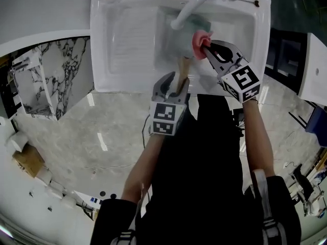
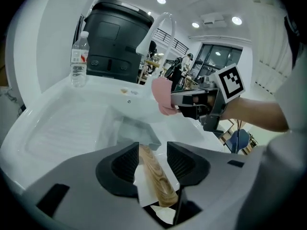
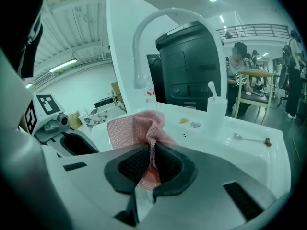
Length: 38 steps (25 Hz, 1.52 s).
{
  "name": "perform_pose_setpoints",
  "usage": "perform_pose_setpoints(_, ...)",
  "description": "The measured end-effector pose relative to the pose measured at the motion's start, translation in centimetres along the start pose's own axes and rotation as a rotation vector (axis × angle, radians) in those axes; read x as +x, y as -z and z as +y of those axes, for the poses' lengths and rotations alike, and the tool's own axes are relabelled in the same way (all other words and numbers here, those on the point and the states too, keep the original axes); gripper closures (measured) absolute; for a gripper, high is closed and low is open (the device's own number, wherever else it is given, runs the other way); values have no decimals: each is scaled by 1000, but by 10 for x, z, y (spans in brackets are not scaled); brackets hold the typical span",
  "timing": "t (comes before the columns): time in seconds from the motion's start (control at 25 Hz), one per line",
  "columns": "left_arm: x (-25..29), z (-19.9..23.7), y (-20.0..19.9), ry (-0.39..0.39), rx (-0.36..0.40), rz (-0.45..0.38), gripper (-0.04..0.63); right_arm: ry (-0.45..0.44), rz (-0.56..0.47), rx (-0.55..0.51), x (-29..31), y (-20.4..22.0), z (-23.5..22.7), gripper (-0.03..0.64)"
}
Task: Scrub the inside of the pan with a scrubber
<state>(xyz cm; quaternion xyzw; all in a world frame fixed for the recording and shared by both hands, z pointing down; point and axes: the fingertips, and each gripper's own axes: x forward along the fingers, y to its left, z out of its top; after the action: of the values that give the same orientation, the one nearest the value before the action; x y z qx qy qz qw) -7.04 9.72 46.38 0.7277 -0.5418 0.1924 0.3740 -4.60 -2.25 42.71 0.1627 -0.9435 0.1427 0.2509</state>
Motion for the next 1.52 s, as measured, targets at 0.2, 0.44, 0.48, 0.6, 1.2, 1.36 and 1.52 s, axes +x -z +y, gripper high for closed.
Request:
perform_pose_setpoints(0.2,12,-2,21,-35,4,85,394,-35,80,-19,39,29,1,580)
perform_pose_setpoints(0.44,27,-8,39,-62,50,177,391,-147,231,-76,97,75,-2,580)
perform_pose_setpoints(0.48,27,-6,41,-68,53,189,391,-160,246,-86,105,80,-2,580)
perform_pose_setpoints(0.6,28,-5,44,-79,61,211,419,-232,294,-123,125,95,3,576)
perform_pose_setpoints(1.2,30,-4,44,-69,111,271,420,-633,347,-72,158,113,37,578)
perform_pose_setpoints(1.36,31,-7,45,-50,118,291,420,-675,354,-34,154,113,40,580)
perform_pose_setpoints(1.52,30,-6,46,-56,128,294,420,-601,324,-76,162,114,34,580)
